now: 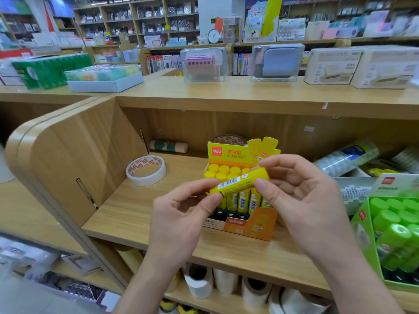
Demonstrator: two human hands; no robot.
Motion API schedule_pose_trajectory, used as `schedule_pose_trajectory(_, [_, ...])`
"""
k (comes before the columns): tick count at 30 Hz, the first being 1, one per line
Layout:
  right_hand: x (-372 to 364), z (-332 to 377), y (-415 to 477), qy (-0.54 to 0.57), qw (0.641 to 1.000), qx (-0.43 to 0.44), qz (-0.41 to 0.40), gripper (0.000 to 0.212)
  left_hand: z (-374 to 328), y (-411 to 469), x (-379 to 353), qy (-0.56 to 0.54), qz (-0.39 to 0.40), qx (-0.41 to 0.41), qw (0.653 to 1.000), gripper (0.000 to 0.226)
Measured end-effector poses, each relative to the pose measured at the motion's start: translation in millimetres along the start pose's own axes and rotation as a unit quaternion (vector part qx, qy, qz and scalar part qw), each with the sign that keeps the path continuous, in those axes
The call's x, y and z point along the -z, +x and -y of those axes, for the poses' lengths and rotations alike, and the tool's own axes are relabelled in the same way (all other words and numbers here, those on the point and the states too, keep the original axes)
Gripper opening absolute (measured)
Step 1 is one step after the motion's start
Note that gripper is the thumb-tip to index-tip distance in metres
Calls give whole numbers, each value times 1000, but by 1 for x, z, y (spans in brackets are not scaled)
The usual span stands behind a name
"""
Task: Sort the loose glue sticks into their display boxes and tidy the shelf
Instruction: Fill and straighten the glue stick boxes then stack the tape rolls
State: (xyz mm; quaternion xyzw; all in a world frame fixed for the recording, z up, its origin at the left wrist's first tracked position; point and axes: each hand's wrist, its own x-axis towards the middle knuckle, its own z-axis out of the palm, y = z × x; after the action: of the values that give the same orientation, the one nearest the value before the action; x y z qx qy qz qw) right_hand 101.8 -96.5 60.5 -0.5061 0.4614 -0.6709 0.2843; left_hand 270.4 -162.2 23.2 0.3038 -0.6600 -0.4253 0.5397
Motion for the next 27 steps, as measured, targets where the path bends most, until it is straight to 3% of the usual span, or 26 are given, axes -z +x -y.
schedule_pose_trajectory(3, [-1,-3,2,-7,1000,1,-14,22,3,3,2,42,-5,-22,999,24])
schedule_pose_trajectory(5, [1,-3,3,-39,999,20,-30,24,8,7,8,117,-4,-81,990,25])
schedule_pose_trajectory(7, [4,-4,6,-120,991,46,-44,26,15,14,15,201,12,-123,972,33])
schedule_pose_trajectory(10, [6,-7,11,-268,961,71,-19,23,27,21,21,261,56,-114,957,42])
schedule_pose_trajectory(18, [-22,-17,20,-488,846,193,95,21,39,23,26,285,60,-154,944,44])
schedule_pose_trajectory(27, [-27,-27,29,-517,818,230,105,5,42,23,26,280,69,-159,944,42])
